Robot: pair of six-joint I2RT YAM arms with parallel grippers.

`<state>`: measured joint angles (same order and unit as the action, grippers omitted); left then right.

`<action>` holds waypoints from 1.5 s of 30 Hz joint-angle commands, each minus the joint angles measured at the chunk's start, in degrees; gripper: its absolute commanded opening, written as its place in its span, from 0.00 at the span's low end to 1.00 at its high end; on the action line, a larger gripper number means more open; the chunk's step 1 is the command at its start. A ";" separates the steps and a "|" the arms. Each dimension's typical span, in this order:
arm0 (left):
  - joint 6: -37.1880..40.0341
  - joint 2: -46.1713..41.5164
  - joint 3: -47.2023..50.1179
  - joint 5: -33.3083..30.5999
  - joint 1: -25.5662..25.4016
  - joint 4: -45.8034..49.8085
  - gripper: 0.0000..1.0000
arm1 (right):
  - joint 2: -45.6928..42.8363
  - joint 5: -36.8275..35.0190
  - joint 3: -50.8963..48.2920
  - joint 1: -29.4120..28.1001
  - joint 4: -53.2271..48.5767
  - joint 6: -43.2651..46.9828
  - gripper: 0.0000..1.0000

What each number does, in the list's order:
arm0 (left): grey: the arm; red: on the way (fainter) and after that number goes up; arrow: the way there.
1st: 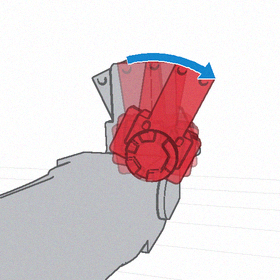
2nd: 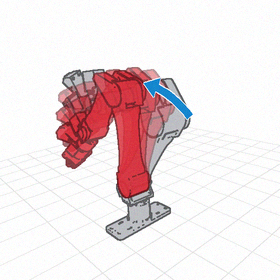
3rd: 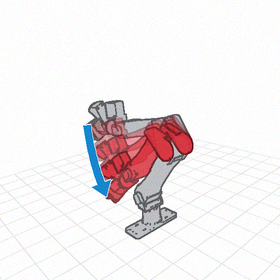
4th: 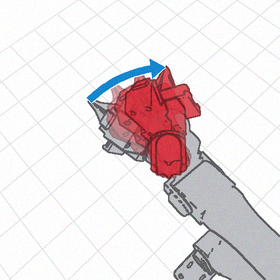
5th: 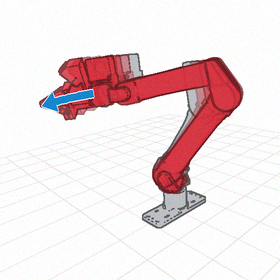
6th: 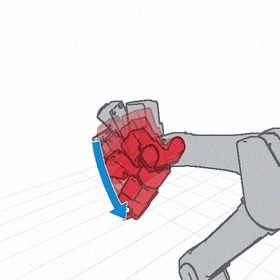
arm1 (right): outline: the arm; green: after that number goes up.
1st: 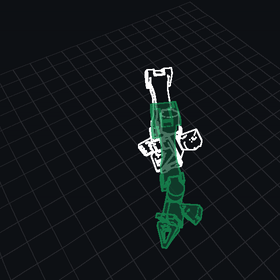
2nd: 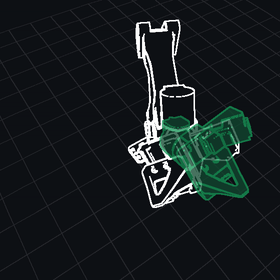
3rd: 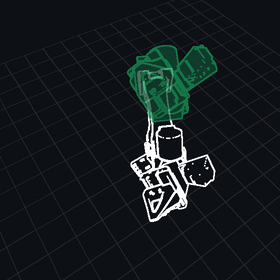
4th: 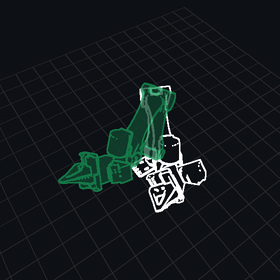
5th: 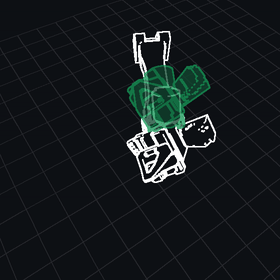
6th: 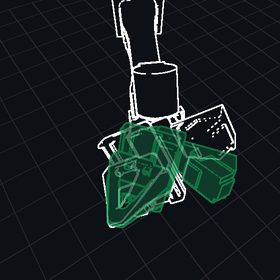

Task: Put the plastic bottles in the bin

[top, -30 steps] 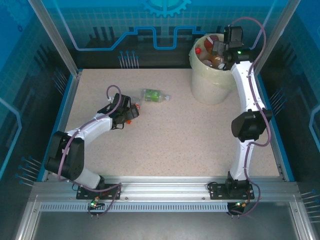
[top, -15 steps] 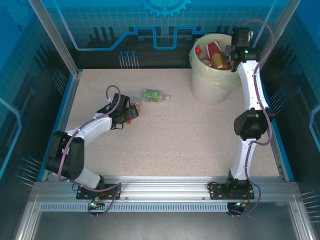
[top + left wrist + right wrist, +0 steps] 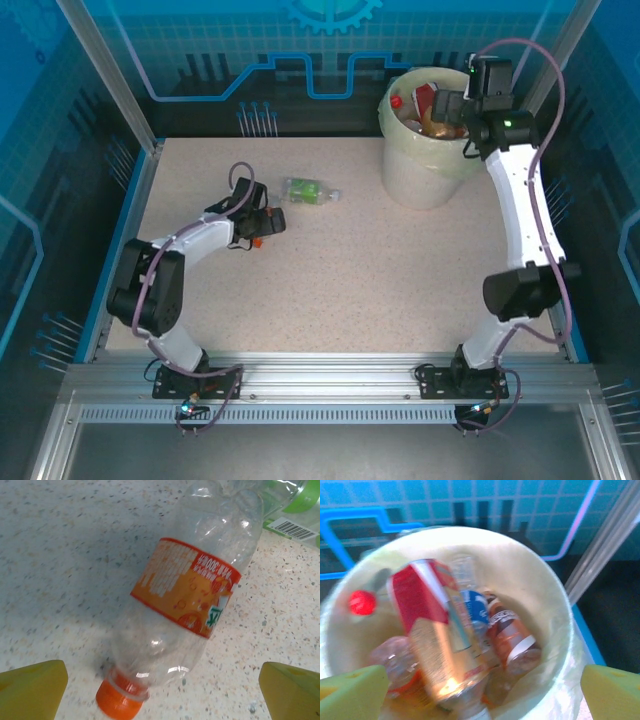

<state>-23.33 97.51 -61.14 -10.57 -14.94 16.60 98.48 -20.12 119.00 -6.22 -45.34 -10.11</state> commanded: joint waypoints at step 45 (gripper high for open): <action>6.09 -11.45 8.74 16.78 -1.88 -15.31 0.42 | -32.47 32.89 -49.11 -6.40 30.88 -13.31 1.00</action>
<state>-20.05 92.55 -54.37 0.56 -15.25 8.10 66.59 10.15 70.26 -11.97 -20.43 -21.28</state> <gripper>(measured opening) 0.551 0.998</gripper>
